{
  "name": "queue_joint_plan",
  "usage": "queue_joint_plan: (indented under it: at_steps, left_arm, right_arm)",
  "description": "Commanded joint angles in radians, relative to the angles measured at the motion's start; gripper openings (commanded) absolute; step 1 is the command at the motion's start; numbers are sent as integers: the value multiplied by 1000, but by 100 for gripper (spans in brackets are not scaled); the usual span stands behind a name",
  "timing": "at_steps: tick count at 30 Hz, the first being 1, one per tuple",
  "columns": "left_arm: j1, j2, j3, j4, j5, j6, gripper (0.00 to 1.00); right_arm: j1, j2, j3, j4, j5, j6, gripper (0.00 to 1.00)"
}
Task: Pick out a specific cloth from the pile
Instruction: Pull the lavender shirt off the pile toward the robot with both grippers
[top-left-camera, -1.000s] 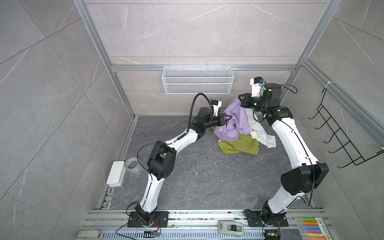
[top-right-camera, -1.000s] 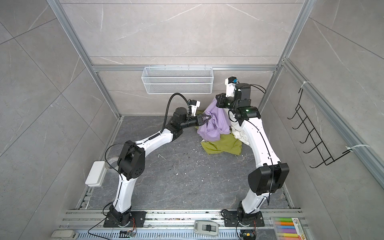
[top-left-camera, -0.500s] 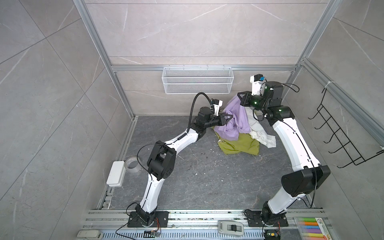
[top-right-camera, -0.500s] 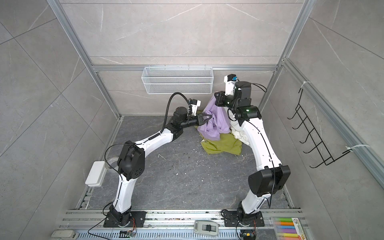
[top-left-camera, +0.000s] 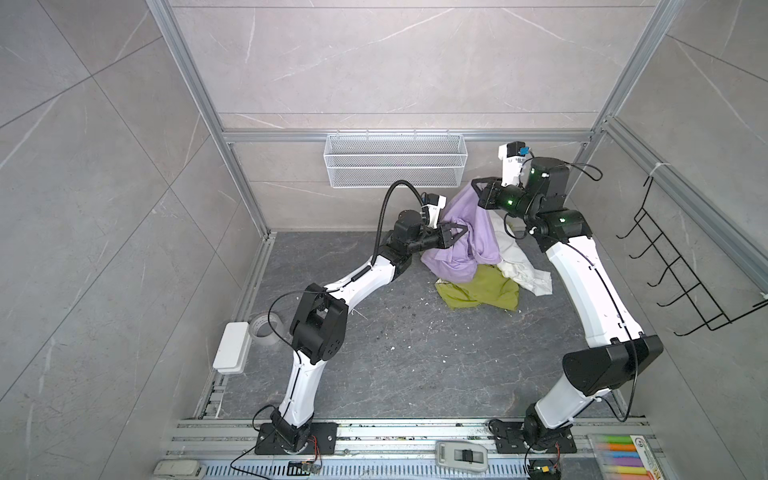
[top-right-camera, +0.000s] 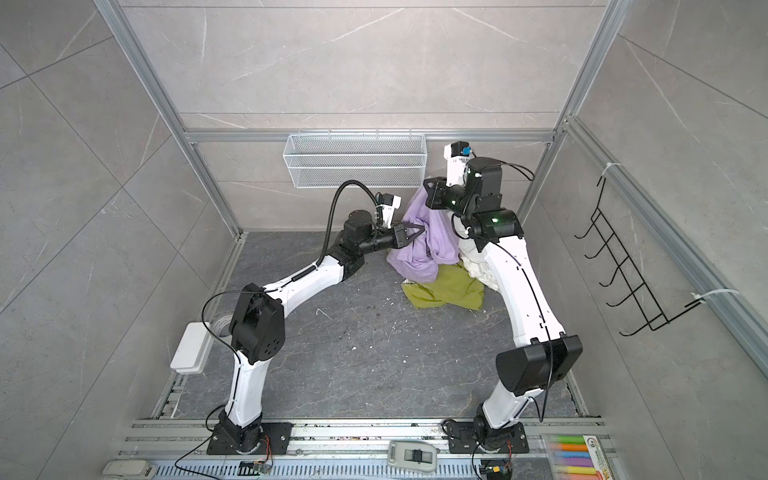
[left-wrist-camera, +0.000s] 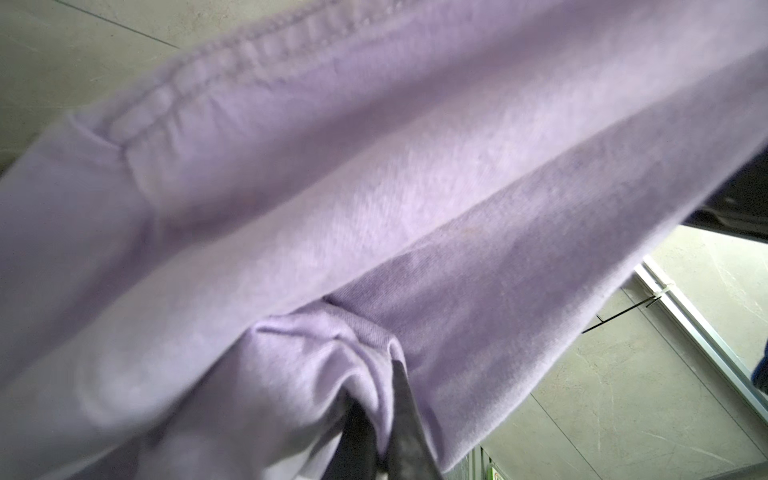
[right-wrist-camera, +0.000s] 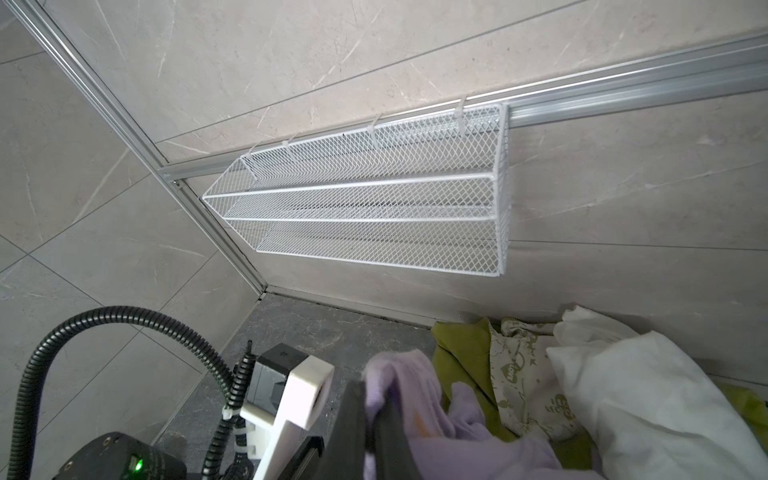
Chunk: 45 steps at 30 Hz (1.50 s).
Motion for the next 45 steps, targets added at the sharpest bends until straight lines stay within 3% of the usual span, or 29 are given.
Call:
queue_joint_plan:
  at_steps: [1, 45]
  left_arm:
    - [-10, -72, 39, 35, -9, 31, 0]
    - [-38, -303, -183, 66, -52, 92, 0]
  right_arm:
    - [16, -53, 51, 14, -3, -8, 0]
    - [180, -181, 43, -28, -9, -41, 0]
